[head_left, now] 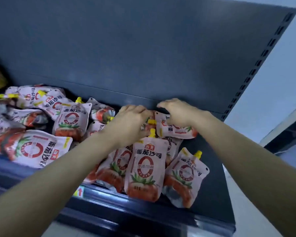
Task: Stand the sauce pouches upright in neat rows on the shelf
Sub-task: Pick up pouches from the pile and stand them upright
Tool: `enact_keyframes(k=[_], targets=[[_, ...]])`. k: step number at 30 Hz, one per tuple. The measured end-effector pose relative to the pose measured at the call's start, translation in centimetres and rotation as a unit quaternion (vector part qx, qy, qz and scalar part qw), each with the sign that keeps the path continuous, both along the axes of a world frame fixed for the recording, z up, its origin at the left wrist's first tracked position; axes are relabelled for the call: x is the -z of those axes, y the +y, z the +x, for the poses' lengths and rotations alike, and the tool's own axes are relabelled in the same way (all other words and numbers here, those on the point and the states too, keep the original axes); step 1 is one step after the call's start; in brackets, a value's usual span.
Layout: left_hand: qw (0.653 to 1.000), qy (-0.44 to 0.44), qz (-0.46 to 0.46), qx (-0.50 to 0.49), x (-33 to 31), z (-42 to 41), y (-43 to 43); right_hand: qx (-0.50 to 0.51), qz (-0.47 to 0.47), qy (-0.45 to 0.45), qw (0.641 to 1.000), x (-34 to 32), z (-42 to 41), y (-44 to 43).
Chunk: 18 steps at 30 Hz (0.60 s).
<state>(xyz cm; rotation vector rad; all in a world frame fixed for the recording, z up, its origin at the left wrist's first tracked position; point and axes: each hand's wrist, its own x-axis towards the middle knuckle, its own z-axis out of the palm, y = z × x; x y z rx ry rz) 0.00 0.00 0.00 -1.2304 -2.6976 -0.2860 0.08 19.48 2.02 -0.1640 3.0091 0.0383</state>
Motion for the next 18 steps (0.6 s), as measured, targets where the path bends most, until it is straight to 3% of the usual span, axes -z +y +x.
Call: enact_keyframes(k=[8, 18], targets=[[0.998, -0.041, -0.008, -0.051, 1.9, 0.1, 0.9, -0.083, 0.003, -0.103, 0.991, 2.9, -3.4, 0.7], [0.968, -0.231, -0.012, -0.1, 3.1, 0.0, 2.0, -0.086, -0.032, -0.103, 0.99, 4.0, -4.3, 1.1]])
